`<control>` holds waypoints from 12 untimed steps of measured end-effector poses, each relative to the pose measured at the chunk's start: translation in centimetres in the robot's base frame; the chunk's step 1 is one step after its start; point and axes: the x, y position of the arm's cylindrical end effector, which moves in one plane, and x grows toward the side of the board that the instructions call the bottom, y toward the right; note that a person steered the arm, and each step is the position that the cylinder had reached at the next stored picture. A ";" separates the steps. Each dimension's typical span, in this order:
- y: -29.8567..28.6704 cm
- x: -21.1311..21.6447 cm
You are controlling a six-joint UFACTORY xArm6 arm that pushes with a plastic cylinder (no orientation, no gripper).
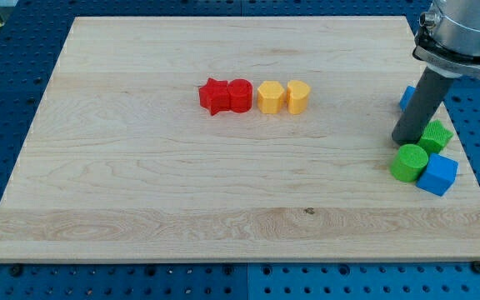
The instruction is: Push the green circle along with blue cube right a bit
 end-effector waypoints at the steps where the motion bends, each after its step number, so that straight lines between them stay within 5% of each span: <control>1: -1.8 0.5; 3: -6.4 2.5; 5: -6.1 8.7; 10: -5.8 7.3; 12: -1.3 6.6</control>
